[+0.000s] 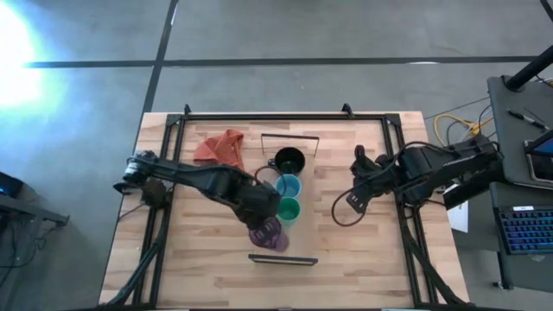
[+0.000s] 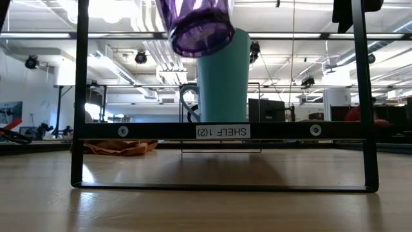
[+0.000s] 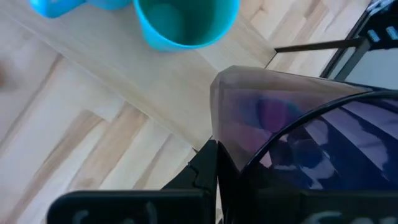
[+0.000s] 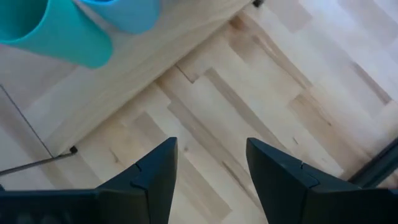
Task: Stack small to large cups/mugs on shelf
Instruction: Put the purple cup on the shelf
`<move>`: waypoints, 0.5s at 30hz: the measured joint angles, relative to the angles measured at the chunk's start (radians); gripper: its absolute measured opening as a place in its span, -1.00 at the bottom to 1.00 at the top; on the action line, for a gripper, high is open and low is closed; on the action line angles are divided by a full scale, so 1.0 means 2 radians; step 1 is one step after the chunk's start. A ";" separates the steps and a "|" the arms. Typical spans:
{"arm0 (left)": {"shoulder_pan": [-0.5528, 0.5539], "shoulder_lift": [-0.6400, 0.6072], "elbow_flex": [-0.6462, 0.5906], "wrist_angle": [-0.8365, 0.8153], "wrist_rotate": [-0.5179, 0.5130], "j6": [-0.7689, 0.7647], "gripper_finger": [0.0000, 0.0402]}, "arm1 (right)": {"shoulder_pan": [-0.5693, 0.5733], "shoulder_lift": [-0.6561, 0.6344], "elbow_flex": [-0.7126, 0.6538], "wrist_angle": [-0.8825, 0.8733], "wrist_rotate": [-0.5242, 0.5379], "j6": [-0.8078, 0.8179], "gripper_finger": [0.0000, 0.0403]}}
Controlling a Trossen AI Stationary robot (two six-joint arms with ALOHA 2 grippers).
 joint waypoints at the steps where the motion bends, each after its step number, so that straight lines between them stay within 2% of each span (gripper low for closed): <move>1: -0.001 0.007 0.004 -0.001 0.002 0.000 -1.00 | 0.003 0.000 0.000 0.003 0.000 0.000 -0.08; 6: -0.002 0.025 0.013 0.003 0.003 0.000 -1.00 | 0.022 0.000 -0.001 0.047 0.000 0.018 -0.08; 10: -0.002 0.033 0.011 0.010 0.001 0.008 -1.00 | 0.043 0.005 -0.009 0.123 0.000 0.032 -0.08; 15: -0.007 0.045 0.011 0.027 -0.001 0.013 -1.00 | 0.073 0.037 -0.021 0.191 -0.004 0.054 -0.08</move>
